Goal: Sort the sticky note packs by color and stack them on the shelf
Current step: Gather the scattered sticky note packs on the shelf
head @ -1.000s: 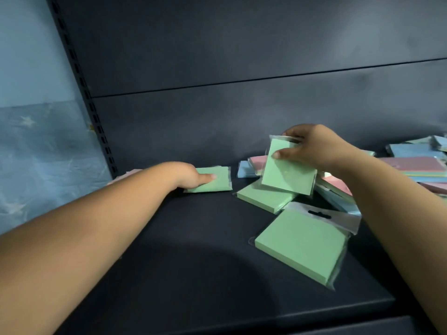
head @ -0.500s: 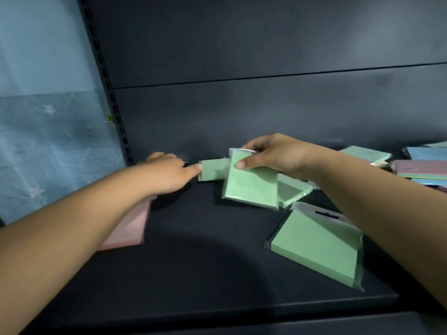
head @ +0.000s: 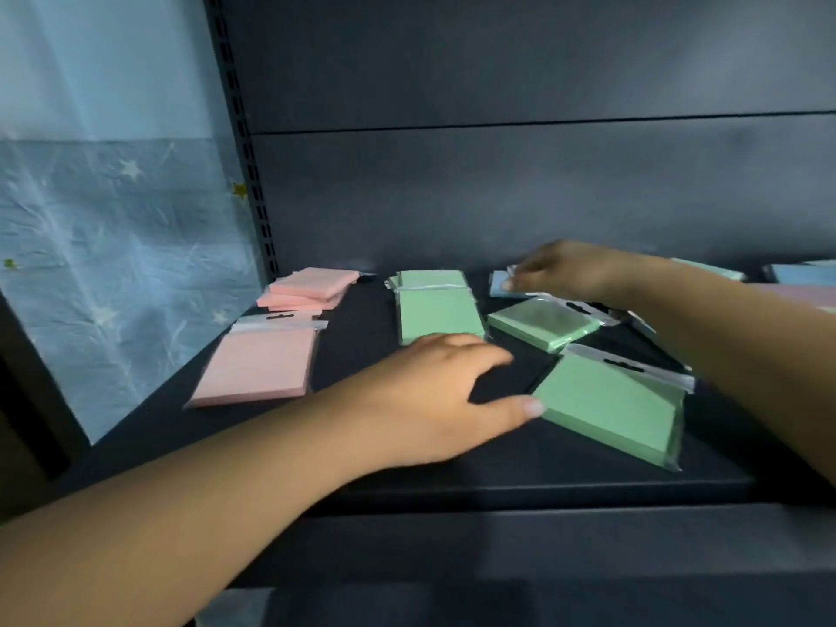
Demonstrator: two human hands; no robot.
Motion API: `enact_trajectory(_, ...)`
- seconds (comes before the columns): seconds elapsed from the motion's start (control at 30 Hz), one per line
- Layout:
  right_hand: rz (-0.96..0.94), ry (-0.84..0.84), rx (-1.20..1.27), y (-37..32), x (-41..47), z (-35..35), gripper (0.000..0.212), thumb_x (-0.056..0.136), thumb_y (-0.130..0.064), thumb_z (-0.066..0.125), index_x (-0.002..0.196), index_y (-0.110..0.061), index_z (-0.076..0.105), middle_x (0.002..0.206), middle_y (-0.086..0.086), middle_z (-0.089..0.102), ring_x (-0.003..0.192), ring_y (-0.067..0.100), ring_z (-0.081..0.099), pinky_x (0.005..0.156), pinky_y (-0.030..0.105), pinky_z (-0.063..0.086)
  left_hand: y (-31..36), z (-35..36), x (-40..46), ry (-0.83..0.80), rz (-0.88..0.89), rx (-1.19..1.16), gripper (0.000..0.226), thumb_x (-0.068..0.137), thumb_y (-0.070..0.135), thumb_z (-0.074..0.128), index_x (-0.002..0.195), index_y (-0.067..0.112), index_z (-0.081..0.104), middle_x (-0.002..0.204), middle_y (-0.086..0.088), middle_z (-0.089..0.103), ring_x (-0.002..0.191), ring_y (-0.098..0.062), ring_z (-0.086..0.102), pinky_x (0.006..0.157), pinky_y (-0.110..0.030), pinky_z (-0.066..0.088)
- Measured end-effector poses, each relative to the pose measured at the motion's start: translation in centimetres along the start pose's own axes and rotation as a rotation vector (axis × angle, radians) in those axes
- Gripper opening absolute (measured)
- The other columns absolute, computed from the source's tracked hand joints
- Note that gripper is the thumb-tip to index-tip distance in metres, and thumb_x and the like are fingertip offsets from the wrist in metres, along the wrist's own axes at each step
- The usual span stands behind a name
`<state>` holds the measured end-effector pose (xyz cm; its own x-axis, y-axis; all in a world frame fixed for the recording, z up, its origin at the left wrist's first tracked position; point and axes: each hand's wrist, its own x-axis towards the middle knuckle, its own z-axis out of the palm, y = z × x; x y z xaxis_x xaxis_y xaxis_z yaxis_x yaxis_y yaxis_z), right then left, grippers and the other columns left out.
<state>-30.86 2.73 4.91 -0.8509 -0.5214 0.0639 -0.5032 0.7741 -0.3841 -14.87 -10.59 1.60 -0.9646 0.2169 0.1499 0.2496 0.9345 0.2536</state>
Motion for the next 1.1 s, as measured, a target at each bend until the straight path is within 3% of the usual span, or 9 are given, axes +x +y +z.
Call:
enact_trajectory(0.13, 0.170, -0.121, -0.082, 2.7, -2.6, 0.4, 0.068, 0.083, -0.061, 0.049, 0.130, -0.011, 0.051, 0.142, 0.006, 0.044, 0.127, 0.024, 0.042, 0.103, 0.033, 0.033, 2.3, 1.0, 2.7, -0.112, 0.080, -0.044, 0.072, 0.083, 0.060, 0.046, 0.146, 0.032, 0.024, 0.153, 0.011, 0.022, 0.140, -0.006, 0.020, 0.108, -0.017, 0.017)
enact_trajectory(0.33, 0.201, -0.137, -0.096, 3.1, -3.1, 1.3, 0.092, 0.075, -0.073, 0.048, 0.148, -0.022, 0.025, 0.158, -0.001, 0.014, 0.145, 0.020, 0.014, 0.117, 0.039, 0.016, 2.0, 0.5, 1.5, -0.105, 0.103, 0.114, 0.079, 0.066, 0.075, 0.043, 0.134, 0.035, 0.047, 0.135, 0.016, 0.051, 0.120, -0.007, 0.045, 0.095, -0.021, 0.036)
enact_trajectory(0.43, 0.197, -0.117, -0.051, 3.1, -3.3, 1.3, 0.095, 0.073, -0.070, 0.055, 0.149, -0.025, 0.019, 0.158, -0.003, 0.015, 0.145, 0.021, 0.016, 0.116, 0.038, 0.019, -0.7, 0.0, -1.9, 0.040, 0.098, 0.152, 0.109, 0.036, 0.099, 0.025, 0.126, 0.044, 0.051, 0.134, 0.025, 0.049, 0.118, 0.010, 0.040, 0.091, 0.001, 0.027)
enact_trajectory(0.5, 0.177, -0.073, -0.034, 2.8, -3.4, 1.3, 0.091, 0.076, -0.062, 0.060, 0.148, -0.024, 0.020, 0.155, -0.001, 0.023, 0.142, 0.022, 0.024, 0.110, 0.036, 0.026, -1.8, -0.3, -3.8, 0.180, 0.052, -0.003, 0.110, 0.030, 0.101, 0.021, 0.113, 0.042, 0.062, 0.121, 0.030, 0.053, 0.110, 0.021, 0.034, 0.082, 0.013, 0.019)
enact_trajectory(0.6, 0.150, -0.021, 0.022, 2.5, -3.5, 1.2, 0.093, 0.075, -0.053, 0.066, 0.149, -0.028, 0.016, 0.152, 0.000, 0.029, 0.137, 0.024, 0.032, 0.101, 0.033, 0.032, -3.2, -0.2, -5.0, 0.343, -0.021, -0.010, 0.106, 0.043, 0.098, 0.024, 0.104, 0.026, 0.072, 0.114, 0.017, 0.061, 0.099, 0.012, 0.047, 0.083, 0.015, 0.013)
enact_trajectory(0.7, 0.127, 0.010, 0.119, 2.7, -3.7, 1.0, 0.091, 0.074, -0.047, 0.069, 0.148, -0.029, 0.018, 0.150, 0.000, 0.032, 0.134, 0.023, 0.036, 0.094, 0.031, 0.033, -2.7, -0.7, -4.2, 0.408, -0.116, 0.091, 0.087, 0.054, 0.083, 0.048, 0.117, 0.026, 0.064, 0.132, 0.007, 0.055, 0.116, 0.002, 0.044, 0.087, 0.012, 0.008)
enact_trajectory(0.77, 0.117, 0.034, 0.192, 2.8, -3.8, 0.9, 0.088, 0.076, -0.041, 0.070, 0.148, -0.027, 0.020, 0.148, 0.001, 0.035, 0.130, 0.023, 0.039, 0.091, 0.029, 0.034, -2.8, -0.5, -3.1, 0.359, -0.154, 0.180, 0.072, 0.070, 0.068, 0.056, 0.129, 0.028, 0.054, 0.142, 0.010, 0.045, 0.129, -0.004, 0.039, 0.097, -0.003, 0.016)
enact_trajectory(0.87, 0.113, 0.073, 0.238, 2.7, -3.9, 0.8, 0.084, 0.077, -0.039, 0.070, 0.146, -0.025, 0.025, 0.142, 0.003, 0.042, 0.123, 0.023, 0.043, 0.086, 0.028, 0.033, -2.2, -0.1, -1.5, 0.186, -0.159, 0.310, 0.067, 0.081, 0.069, 0.034, 0.126, 0.022, 0.053, 0.128, 0.003, 0.050, 0.118, -0.016, 0.048, 0.097, -0.028, 0.037)
enact_trajectory(1.1, 0.044, 0.325, 0.230, 2.1, -4.0, 0.2, 0.083, 0.076, -0.038, 0.072, 0.145, -0.025, 0.027, 0.141, 0.004, 0.043, 0.123, 0.022, 0.045, 0.091, 0.027, 0.035, -2.7, 0.7, -1.7, 0.164, -0.182, 0.146, 0.054, 0.086, 0.059, 0.039, 0.135, 0.035, 0.044, 0.132, 0.005, 0.043, 0.126, -0.013, 0.036, 0.096, -0.019, 0.027)
